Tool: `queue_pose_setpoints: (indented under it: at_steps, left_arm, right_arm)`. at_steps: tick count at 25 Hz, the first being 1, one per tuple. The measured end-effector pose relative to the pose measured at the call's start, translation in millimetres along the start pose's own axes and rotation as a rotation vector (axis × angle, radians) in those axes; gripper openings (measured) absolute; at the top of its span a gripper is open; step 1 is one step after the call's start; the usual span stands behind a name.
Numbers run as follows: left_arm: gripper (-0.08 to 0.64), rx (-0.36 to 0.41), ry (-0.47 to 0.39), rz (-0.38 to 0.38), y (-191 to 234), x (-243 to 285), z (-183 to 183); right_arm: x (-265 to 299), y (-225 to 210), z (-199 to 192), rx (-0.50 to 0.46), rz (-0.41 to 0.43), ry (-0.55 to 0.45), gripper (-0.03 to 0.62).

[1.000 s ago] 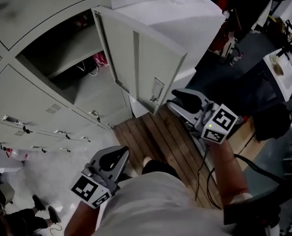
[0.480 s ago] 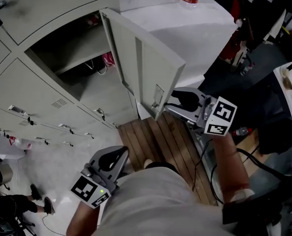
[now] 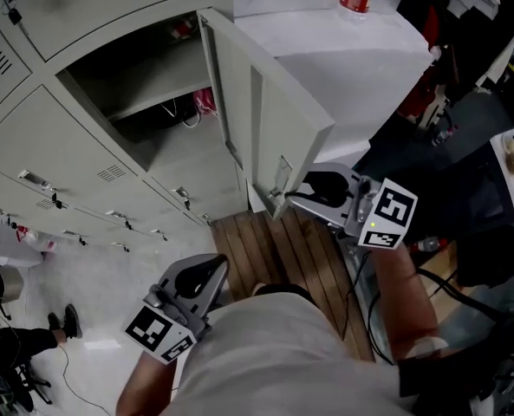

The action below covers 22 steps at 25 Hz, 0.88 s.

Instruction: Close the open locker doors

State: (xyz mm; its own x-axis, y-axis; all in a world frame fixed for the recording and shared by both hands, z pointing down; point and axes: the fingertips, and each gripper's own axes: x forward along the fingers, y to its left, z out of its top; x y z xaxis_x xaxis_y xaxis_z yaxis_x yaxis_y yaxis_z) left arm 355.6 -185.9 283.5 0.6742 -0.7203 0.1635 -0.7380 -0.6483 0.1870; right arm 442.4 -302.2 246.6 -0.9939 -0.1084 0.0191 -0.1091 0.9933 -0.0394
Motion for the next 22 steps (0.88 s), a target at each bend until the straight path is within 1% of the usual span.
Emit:
queue_pose_setpoints:
  at_steps: [4, 9, 14, 22]
  left_arm:
    - [0.012, -0.004, 0.001, 0.014, 4.1, -5.7, -5.7]
    - [0.012, -0.008, -0.010, 0.035, 10.8, -20.8, -7.0]
    - [0.012, -0.025, -0.025, 0.067, 24.0, -42.2, -10.9]
    - [0.012, -0.032, -0.039, 0.083, 46.3, -84.3, -14.7]
  right_arm:
    - [11.1, 10.8, -1.0, -0.012, 0.010, -0.007, 0.132]
    - [34.3, 27.9, -2.1, -0.025, 0.057, 0.003, 0.126]
    - [62.5, 42.0, -1.9, -0.036, 0.080, 0.006, 0.117]
    - [110.1, 61.0, -0.5, -0.047, 0.079, 0.012, 0.114]
